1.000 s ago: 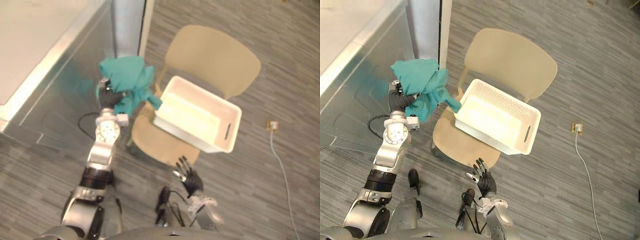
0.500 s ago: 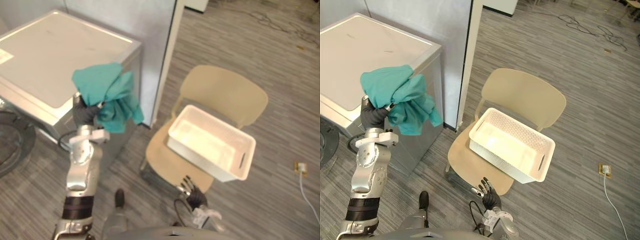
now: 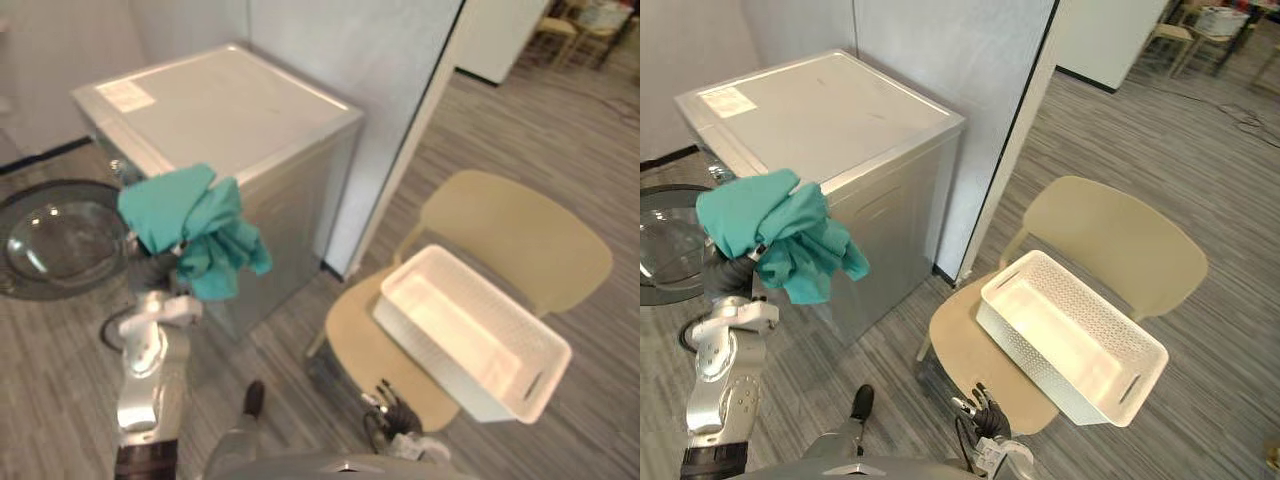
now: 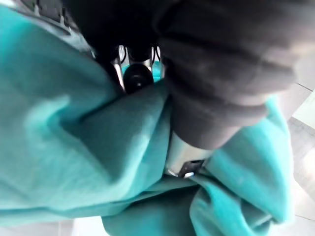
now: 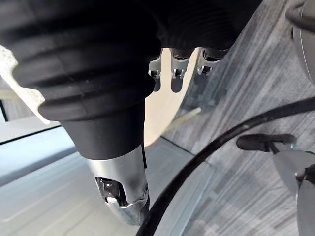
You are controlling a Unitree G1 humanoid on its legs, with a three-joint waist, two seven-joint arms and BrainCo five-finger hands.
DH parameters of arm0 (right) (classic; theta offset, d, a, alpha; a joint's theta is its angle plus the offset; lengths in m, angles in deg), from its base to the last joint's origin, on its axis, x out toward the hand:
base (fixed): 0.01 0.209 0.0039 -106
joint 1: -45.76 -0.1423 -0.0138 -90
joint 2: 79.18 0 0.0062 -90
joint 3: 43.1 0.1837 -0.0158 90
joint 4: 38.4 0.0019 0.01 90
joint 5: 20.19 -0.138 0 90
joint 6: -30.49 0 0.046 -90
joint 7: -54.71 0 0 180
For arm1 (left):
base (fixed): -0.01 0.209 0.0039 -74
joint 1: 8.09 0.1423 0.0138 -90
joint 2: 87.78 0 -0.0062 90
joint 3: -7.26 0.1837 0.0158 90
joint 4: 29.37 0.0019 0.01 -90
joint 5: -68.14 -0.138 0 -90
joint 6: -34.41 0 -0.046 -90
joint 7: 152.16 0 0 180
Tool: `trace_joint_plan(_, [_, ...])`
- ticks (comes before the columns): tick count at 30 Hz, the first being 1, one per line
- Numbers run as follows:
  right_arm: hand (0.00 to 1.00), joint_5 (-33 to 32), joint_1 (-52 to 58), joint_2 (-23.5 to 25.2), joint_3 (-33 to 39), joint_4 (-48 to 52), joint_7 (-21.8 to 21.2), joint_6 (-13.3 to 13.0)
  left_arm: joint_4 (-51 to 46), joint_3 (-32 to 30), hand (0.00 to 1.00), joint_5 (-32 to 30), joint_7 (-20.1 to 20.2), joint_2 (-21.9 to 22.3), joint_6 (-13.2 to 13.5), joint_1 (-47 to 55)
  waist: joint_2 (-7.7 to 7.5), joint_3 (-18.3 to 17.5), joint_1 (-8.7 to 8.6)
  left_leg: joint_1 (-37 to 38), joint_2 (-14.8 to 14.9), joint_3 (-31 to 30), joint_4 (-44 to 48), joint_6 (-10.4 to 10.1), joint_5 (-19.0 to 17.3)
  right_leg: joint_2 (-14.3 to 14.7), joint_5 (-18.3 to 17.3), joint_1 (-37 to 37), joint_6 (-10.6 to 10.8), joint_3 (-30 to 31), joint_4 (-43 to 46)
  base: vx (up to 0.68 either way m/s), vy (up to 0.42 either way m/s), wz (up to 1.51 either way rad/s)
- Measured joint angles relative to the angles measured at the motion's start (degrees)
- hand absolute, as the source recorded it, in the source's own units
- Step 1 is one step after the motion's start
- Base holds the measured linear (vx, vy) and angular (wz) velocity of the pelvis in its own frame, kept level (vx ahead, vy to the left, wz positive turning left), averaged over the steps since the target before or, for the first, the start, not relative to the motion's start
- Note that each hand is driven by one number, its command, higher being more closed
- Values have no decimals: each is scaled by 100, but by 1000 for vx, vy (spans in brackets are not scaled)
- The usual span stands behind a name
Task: Pick up the laundry basket with both hands and put the clothes into the washing machine.
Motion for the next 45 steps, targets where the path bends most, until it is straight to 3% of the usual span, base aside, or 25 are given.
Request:
trace_joint_plan(1, [0,-1,58,-9,-75,85,8,4,-138,110,100,9,0,42,0,96,18,12,32,-100,16,-99,0,-93,-100,50,-22,-46,-43,-202,91,-157,-179,122])
trace_joint_plan(2, [0,7,139,-8,-171,237,27,2,-313,247,100,37,6,80,2,201,29,8,21,-247,30,-99,3,-41,-292,62,-10,-129,-55,-469,186,-125,-143,139])
trace_joint_plan(3, [0,14,158,42,-181,346,87,3,-401,400,100,77,5,98,3,233,-15,10,8,-526,41,305,113,477,-942,-12,56,-190,-122,-856,143,-135,-96,150])
trace_joint_plan(4, [0,15,71,80,-167,360,96,-1,-416,485,100,101,8,130,5,192,-123,85,3,-808,121,1128,485,667,-1106,-200,133,-239,-200,-1139,98,-118,-34,127])
trace_joint_plan(5, [0,22,24,82,-162,362,105,1,-424,529,100,106,7,150,8,189,-128,101,17,-947,203,1729,829,687,-1117,-267,170,-260,-216,-1255,89,-124,-20,107])
trace_joint_plan(6, [0,45,-29,70,-135,413,116,-9,-418,584,100,108,8,185,5,198,-135,106,-16,-1040,395,2732,1563,759,-1164,-370,240,-221,-217,-1522,43,-100,-37,95])
trace_joint_plan(8, [0,51,44,23,-145,678,113,-39,-446,746,100,110,37,253,12,190,-137,75,-44,-812,783,3378,2692,849,-1530,-565,260,-131,-214,-1984,93,-78,14,109])
trace_joint_plan(10, [0,61,-12,30,-143,653,111,-54,-426,801,100,112,112,297,29,156,-132,70,-131,-637,940,3355,2949,688,-1960,-730,288,-104,-164,-2243,111,-41,100,95])
trace_joint_plan(12, [0,68,-43,28,-123,513,109,-38,-280,814,100,113,171,301,30,71,-131,68,-181,-453,1037,3279,2917,551,-2129,-925,351,-20,-49,-2493,61,6,181,96])
trace_joint_plan(13, [0,70,-84,32,-50,336,109,-33,-71,798,100,113,190,289,29,-33,-63,67,-216,-389,935,3338,2862,414,-2086,-1022,401,154,40,-2677,-3,67,223,86])
trace_joint_plan(14, [0,73,-140,105,26,138,103,2,96,781,100,114,192,269,30,-45,-181,35,-216,-351,701,3277,2743,394,-2058,-1125,430,263,41,-2807,-124,91,270,85])
trace_joint_plan(17, [0,71,-196,322,130,-108,105,4,484,788,100,155,187,207,28,-108,-354,-80,-302,-379,124,2939,2275,541,-1833,-1301,619,459,-68,-3149,-564,85,259,85])
trace_joint_plan(20, [0,71,-347,352,351,-279,112,-4,580,871,100,223,186,183,25,-172,-327,-64,-348,-396,-184,2741,1970,684,-1598,-1350,825,549,-34,-3219,-875,40,178,66])
trace_joint_plan(22, [0,71,-548,330,475,-549,169,2,730,1044,100,221,187,119,20,-271,-263,-29,-282,-424,-275,2758,1981,714,-1575,-1361,1002,629,199,-3196,-1051,1,117,12])
trace_joint_plan(24, [0,72,-626,312,477,-586,232,1,732,1135,100,218,206,72,12,-297,-184,-41,-291,-501,-300,2806,1987,736,-1570,-1397,1052,589,275,-3202,-1070,-43,89,-7])
trace_joint_plan(27, [0,84,-712,232,481,-588,237,10,733,1358,100,210,283,64,-10,-366,-110,-59,-332,-570,-416,3049,1821,781,-1699,-1635,814,335,-57,-3210,-836,-26,108,8])
trace_joint_plan(28, [0,135,-628,161,492,-566,238,9,756,1503,100,204,345,52,-26,-365,-72,-72,-446,-504,-398,3277,1885,860,-1865,-1778,445,195,-865,-3113,-459,89,39,31])
trace_joint_plan(30, [0,180,-537,105,478,-519,240,11,821,1589,100,201,390,79,-40,-368,-72,-71,-507,-426,-472,3214,1885,959,-1895,-1764,325,55,-1443,-2637,-1,146,13,22])
trace_joint_plan(31, [0,186,-485,123,473,-523,240,18,1005,1641,100,196,406,54,-38,-435,-30,-77,-542,-342,-484,3107,1742,1051,-1854,-1660,460,-236,-1286,-2022,404,175,57,23])
trace_joint_plan(32, [0,184,-519,198,456,-520,225,25,1255,1656,100,172,423,17,-57,-542,27,-40,-620,-201,-430,2964,1501,1050,-1757,-1342,259,-467,-917,-1646,530,168,57,21])
trace_joint_plan(34, [0,179,-558,256,457,-510,225,8,1574,1670,100,101,472,9,-84,-559,39,11,-675,168,-376,2890,1067,1009,-1644,-984,113,-769,-699,-1591,582,158,31,9])
trace_joint_plan(39, [0,188,-529,244,468,-241,223,-15,1808,1804,100,79,497,19,-137,-567,155,154,-787,1041,-202,2973,619,739,-1738,-334,347,-1643,-576,-1693,372,257,-8,-5])
trace_joint_plan(42, [0,285,-382,346,454,-95,225,0,1809,1888,100,-22,501,42,-137,-579,-30,92,-787,1393,-228,3118,767,509,-2007,-343,1246,-1733,-667,-1958,-367,346,-118,-1])
trace_joint_plan(43, [0,292,-261,426,451,-10,224,-3,1809,1878,100,-23,502,79,-137,-576,-167,84,-778,1520,-293,3139,893,404,-2218,-465,1879,-1551,-782,-2018,-513,388,-197,-3])
trace_joint_plan(45, [0,292,-216,358,454,125,226,1,1838,1878,100,-38,529,280,-165,-587,55,67,-839,1504,60,3368,1419,265,-2612,-325,1653,-1333,-773,-2310,-434,364,-192,21])
